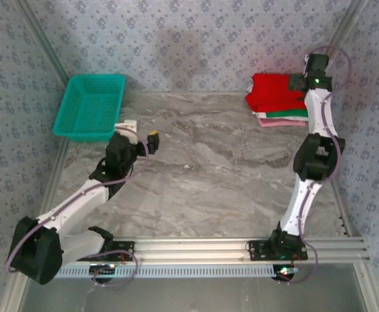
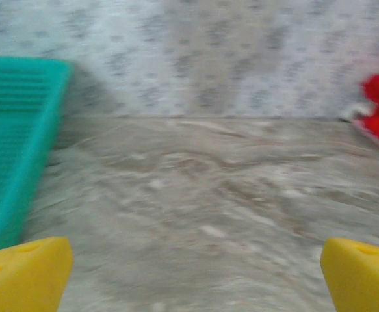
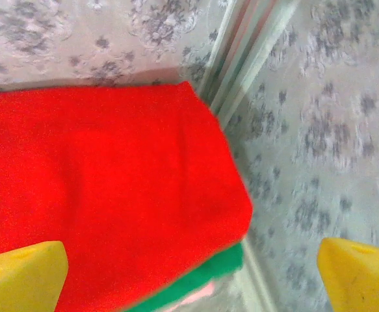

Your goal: Fold and stack the t-shirts

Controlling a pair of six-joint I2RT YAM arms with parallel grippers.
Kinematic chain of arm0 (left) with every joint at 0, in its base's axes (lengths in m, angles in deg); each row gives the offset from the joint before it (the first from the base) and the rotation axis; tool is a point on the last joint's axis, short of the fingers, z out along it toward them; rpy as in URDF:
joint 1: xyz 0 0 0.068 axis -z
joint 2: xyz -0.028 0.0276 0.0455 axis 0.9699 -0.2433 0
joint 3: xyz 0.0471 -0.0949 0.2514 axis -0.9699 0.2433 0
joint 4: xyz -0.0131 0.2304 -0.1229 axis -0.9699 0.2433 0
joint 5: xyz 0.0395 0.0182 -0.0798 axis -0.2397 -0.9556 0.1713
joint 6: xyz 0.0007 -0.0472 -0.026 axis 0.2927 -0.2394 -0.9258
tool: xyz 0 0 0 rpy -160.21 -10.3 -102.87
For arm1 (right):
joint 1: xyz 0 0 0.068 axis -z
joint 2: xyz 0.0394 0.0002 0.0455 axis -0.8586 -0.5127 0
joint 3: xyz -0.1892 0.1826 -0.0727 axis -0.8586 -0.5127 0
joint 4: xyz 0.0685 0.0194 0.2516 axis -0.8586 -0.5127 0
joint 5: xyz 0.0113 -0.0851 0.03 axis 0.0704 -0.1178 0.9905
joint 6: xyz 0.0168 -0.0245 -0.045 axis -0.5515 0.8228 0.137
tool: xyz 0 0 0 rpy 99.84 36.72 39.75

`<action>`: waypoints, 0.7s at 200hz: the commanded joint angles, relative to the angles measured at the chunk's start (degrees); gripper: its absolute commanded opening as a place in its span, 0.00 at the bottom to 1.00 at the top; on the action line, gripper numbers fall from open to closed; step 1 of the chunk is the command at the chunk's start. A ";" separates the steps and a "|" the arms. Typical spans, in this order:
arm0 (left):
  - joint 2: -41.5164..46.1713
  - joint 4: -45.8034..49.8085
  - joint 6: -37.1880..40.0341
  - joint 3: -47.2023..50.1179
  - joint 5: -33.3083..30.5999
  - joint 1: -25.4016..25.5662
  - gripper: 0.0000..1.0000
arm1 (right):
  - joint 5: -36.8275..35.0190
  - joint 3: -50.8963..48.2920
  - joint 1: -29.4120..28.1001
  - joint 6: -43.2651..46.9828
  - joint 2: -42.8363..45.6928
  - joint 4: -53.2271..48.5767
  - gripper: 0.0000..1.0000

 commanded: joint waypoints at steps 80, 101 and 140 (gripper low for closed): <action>7.50 -16.65 12.13 17.60 -13.03 -14.16 0.98 | -17.07 -79.36 -19.61 -6.27 53.32 43.60 1.00; 3.94 -20.87 8.42 20.35 -11.98 -18.47 0.98 | -18.35 -88.09 -20.33 -7.36 56.47 44.53 1.00; -10.18 -23.43 6.33 16.48 -6.84 -22.42 0.98 | -17.84 -97.19 -19.81 -7.52 52.36 56.21 1.00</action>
